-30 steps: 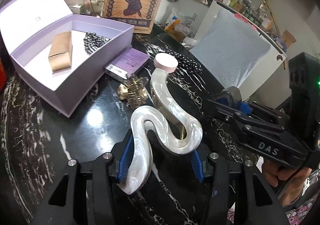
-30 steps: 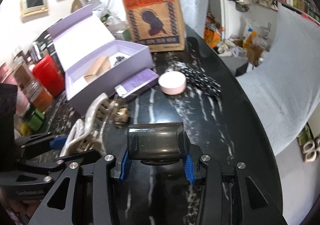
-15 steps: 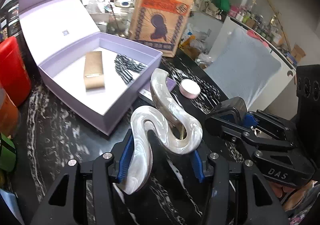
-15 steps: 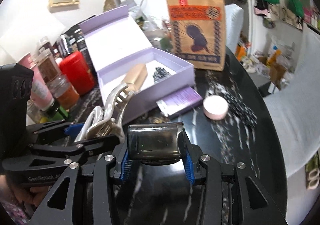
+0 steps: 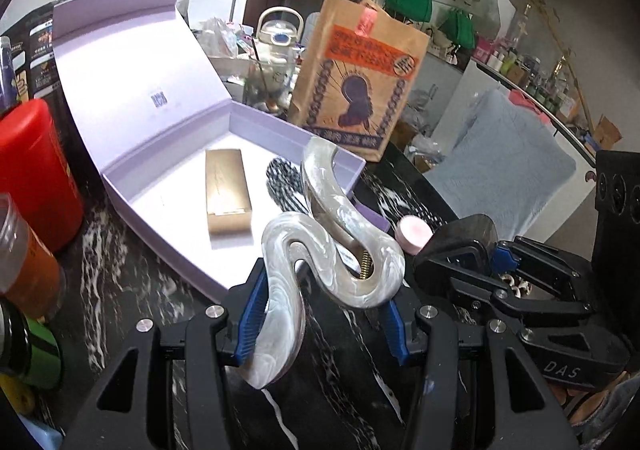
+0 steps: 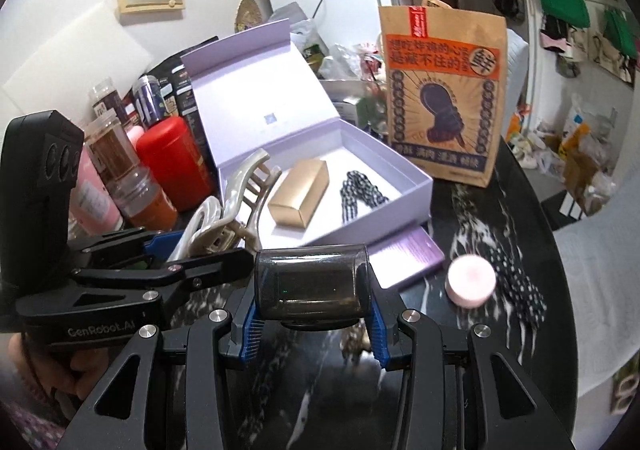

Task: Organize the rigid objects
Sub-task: 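Carry the claw clip and dark cup with both tools into the lavender box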

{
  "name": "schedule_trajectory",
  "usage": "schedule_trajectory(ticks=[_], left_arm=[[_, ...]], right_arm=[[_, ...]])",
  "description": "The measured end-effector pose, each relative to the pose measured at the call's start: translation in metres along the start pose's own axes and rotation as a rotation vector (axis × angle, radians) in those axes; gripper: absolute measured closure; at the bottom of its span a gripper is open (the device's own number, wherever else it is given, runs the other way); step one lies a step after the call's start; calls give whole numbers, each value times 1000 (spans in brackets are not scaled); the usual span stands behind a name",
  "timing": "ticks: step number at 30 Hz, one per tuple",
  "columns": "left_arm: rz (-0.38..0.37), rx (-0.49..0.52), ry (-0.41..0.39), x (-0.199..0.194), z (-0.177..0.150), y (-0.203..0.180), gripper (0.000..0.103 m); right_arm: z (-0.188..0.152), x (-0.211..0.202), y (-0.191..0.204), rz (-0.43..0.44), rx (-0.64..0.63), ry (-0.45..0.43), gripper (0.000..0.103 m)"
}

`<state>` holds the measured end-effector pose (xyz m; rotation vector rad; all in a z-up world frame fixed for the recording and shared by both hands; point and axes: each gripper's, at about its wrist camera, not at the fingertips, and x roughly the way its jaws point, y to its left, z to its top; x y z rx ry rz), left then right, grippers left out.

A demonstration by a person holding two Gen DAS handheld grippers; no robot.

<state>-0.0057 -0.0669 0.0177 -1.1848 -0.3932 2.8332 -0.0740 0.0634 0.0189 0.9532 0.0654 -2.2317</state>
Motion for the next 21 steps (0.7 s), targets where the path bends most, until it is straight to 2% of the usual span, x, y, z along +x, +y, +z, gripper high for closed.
schedule_trajectory(ticks=[14,21], left_arm=[[57,-21,-31,17,35,20,52],[60,-29,-57,23,53,31,52]], right_arm=[[38,18,-2,-3,-43,-19,60],[55,26,-1,2,-65,-37,60]])
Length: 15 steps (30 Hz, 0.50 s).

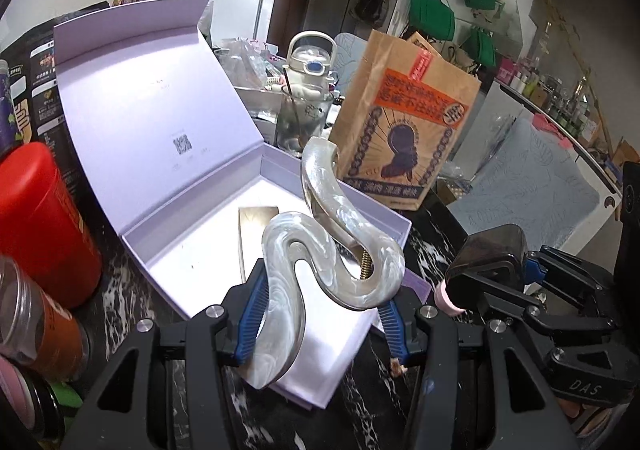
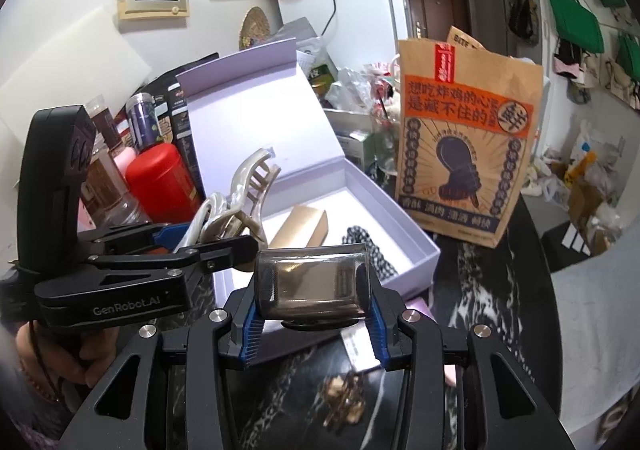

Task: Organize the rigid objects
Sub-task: 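Carry the claw clip and dark cup with both tools into the lavender box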

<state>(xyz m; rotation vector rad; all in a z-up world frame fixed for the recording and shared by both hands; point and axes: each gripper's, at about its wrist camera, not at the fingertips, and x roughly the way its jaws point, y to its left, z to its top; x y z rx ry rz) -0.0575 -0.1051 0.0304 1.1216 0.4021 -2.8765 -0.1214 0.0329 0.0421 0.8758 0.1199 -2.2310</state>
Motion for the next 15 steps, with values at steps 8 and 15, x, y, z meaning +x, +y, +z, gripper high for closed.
schedule_trajectory(ticks=[8,15], left_arm=[[18,16,-33,11,26,7,52],[50,6,-43,21,47,23,52]], right_arm=[[26,17,-1,22,-20,-14,60],[46,35,-5,19,-26,-20,60]])
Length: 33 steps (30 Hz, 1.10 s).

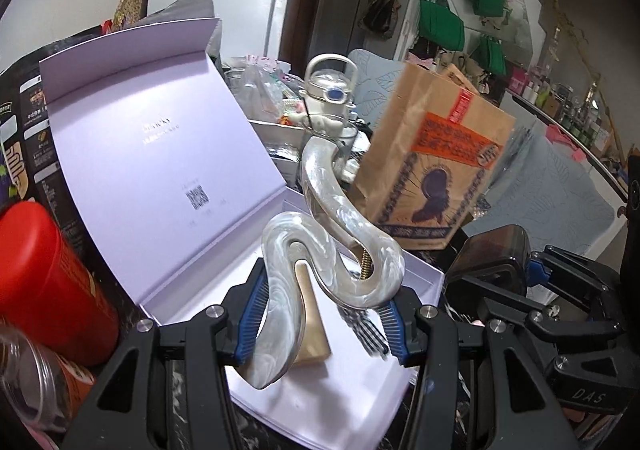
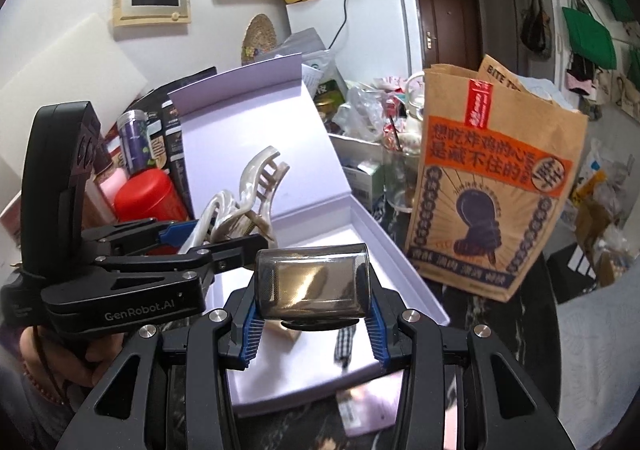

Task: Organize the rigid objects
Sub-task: 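Carry the claw clip and dark cup with both tools into the lavender box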

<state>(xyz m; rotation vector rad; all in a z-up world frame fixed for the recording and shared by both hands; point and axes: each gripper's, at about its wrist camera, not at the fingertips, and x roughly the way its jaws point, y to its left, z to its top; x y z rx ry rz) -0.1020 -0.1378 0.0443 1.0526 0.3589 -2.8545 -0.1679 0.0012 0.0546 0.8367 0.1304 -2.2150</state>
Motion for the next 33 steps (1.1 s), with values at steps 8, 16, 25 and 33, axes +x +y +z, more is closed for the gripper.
schedule_trajectory(ticks=[8,16,25,33], left_arm=[[47,-19,-39,9,23,16,52],[99,-36,-73,14,43,33,52],[111,-28,4,43,38,43,52],[86,-47,120,79,29,47,52]], right_arm=[[23,22,-6,20,4,-14,60],[42,44,-10,53,31,-26,60],[45,73,-16,13,50,38,60],[38,93,-23,2,59,94,60]])
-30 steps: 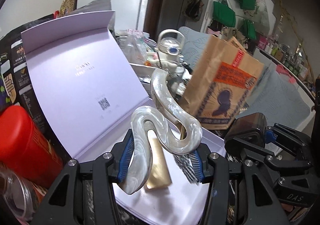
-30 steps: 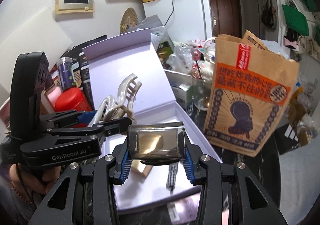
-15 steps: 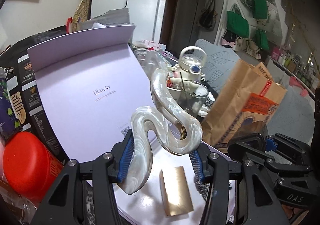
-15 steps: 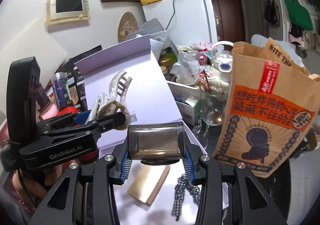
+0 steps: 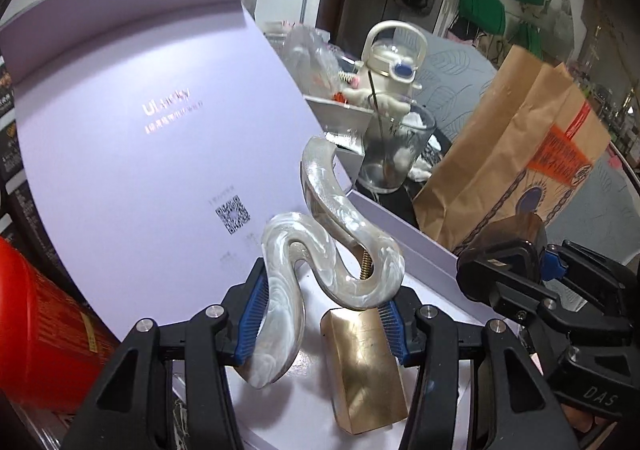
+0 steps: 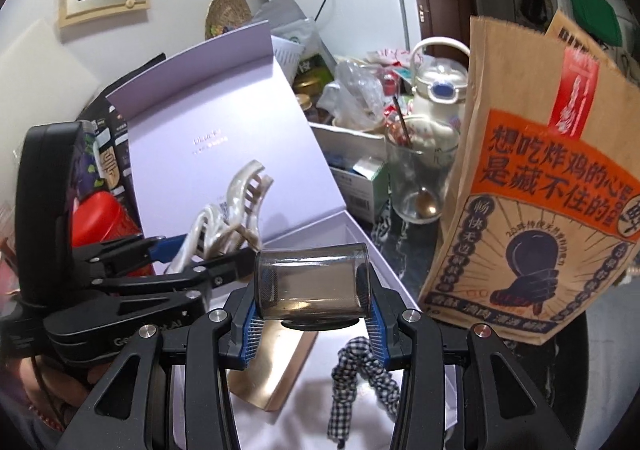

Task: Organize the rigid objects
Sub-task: 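Carry the claw clip and dark cup with both tools into the lavender box, then open the left tool releasing the claw clip while the right tool releases the cup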

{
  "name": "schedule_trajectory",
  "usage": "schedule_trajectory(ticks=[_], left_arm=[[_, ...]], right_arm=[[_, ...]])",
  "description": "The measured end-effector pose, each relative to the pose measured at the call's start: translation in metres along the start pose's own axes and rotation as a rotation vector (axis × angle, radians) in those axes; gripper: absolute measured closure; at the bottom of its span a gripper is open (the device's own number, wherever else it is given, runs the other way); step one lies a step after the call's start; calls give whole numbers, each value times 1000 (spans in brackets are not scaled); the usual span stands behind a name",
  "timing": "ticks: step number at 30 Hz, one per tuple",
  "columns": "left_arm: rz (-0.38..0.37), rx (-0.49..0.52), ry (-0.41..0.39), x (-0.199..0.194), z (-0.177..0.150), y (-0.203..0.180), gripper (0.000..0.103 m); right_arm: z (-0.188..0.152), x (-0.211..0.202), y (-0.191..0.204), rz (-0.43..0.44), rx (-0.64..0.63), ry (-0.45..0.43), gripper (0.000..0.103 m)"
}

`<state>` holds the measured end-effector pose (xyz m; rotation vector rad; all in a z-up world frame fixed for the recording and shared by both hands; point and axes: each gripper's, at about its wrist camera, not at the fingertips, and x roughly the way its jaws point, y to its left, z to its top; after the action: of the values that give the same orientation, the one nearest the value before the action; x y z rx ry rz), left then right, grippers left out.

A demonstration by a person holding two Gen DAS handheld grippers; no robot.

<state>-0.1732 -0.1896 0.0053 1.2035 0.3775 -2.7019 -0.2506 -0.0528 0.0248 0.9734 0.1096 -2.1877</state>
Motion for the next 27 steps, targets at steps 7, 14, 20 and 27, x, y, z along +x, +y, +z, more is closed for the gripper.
schedule_trajectory(ticks=[7,14,20,27], left_arm=[[64,46,34,16,-6,-5,52],[53,52,105,40,-9,-6,52],[63,67,114,46,-11,-9,52],[75,72,119,46,-11,-8,52]], right_arm=[[-7,20,-2,-11,-20,64,60],[-13,37,-9,7,-5,117,60],[-19,50,-13,-26,-6,160,60],[-23,58,-18,-47,-4,191,60]])
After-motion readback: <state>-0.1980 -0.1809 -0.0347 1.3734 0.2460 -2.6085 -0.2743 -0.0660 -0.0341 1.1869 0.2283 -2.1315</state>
